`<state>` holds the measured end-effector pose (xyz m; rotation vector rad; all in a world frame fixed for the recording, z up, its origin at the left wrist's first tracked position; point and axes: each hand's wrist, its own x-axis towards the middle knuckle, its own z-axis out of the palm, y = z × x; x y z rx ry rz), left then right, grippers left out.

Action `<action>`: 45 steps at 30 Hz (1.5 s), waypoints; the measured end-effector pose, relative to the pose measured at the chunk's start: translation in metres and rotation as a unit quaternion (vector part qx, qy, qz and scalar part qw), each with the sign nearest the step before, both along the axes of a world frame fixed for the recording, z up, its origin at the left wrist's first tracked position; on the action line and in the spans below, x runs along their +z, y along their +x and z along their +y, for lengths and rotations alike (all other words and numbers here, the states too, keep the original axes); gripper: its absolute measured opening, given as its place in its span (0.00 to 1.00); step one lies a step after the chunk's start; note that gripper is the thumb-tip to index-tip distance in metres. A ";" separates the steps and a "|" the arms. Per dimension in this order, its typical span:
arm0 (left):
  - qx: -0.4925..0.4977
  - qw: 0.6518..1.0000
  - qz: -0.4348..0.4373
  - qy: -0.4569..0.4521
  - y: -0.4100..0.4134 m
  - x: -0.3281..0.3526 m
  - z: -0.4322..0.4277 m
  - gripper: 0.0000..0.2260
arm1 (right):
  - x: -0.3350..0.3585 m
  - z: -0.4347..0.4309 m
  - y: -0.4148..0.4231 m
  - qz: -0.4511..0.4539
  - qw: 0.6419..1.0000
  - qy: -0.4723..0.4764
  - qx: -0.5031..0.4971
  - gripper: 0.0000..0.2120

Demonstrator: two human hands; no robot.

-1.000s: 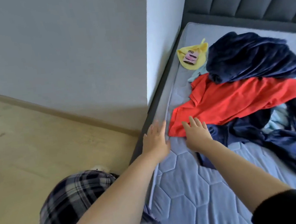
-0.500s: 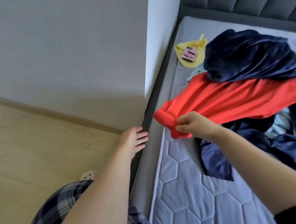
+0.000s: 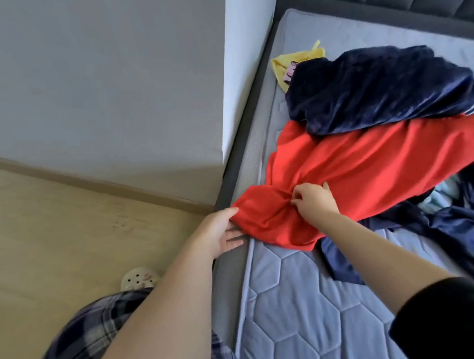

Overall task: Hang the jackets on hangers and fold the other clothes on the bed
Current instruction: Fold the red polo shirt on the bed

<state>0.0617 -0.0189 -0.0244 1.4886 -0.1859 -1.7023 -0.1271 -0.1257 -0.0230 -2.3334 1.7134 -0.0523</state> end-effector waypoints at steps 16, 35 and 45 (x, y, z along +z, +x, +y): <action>0.150 0.987 0.049 -0.035 0.029 0.008 -0.004 0.14 | 0.047 0.014 0.038 0.056 0.997 -0.012 0.054 0.31; 0.019 0.943 0.058 -0.327 0.047 0.093 0.014 0.16 | 0.121 0.048 0.044 -0.169 0.911 -0.348 0.142 0.06; -0.459 0.861 -0.113 -0.188 -0.007 0.060 0.010 0.09 | 0.073 0.020 0.006 -0.169 0.960 -0.184 -0.123 0.13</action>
